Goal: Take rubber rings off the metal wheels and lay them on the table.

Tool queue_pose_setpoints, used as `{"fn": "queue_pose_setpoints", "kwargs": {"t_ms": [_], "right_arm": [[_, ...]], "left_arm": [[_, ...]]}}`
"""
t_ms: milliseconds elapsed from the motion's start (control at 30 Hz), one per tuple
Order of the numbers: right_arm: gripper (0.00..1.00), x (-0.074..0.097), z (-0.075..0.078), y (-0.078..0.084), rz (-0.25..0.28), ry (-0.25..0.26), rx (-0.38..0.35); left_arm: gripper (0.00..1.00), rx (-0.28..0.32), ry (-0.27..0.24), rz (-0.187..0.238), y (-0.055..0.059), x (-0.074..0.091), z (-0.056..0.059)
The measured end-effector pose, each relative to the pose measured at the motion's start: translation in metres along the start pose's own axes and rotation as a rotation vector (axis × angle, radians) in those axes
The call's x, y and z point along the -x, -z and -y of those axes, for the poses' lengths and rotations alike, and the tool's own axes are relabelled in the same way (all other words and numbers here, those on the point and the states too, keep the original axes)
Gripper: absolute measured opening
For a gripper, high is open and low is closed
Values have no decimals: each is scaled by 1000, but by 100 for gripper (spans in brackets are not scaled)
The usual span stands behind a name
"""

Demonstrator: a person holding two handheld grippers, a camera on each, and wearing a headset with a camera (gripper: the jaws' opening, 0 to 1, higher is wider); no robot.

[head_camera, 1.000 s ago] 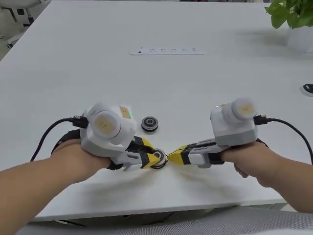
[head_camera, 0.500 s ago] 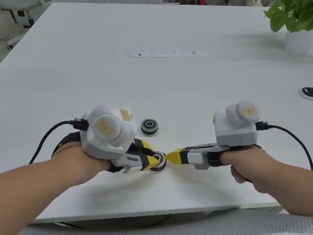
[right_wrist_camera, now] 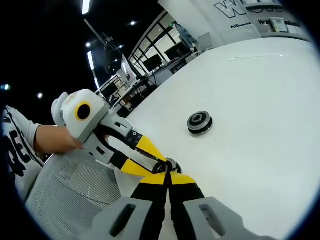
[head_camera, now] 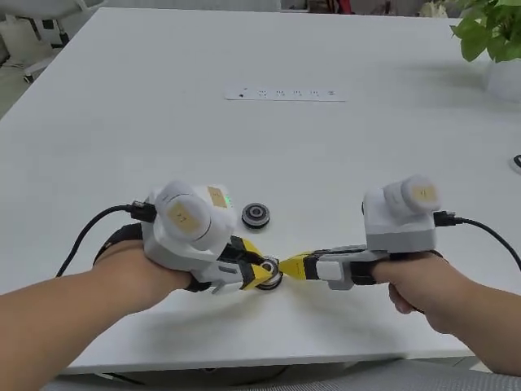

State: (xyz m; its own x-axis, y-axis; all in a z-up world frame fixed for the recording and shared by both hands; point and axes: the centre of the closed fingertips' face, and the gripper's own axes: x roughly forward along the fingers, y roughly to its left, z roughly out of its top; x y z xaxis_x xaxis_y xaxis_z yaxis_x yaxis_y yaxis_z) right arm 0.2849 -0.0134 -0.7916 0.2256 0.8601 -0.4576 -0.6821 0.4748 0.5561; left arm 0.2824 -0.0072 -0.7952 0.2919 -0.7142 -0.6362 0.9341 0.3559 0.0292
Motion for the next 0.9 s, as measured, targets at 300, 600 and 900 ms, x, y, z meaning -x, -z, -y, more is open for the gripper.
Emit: {"fn": "queue_pose_setpoints", "kwargs": {"t_ms": [300, 600, 900], "right_arm": [[0, -1, -1, -1, 4, -5, 19], [0, -2, -2, -1, 10, -12, 31], [0, -3, -6, -3, 13, -27, 36]], "left_arm": [[12, -1, 2, 0, 0, 0, 0], [12, -3, 2, 0, 0, 0, 0], [12, -4, 2, 0, 0, 0, 0]]}}
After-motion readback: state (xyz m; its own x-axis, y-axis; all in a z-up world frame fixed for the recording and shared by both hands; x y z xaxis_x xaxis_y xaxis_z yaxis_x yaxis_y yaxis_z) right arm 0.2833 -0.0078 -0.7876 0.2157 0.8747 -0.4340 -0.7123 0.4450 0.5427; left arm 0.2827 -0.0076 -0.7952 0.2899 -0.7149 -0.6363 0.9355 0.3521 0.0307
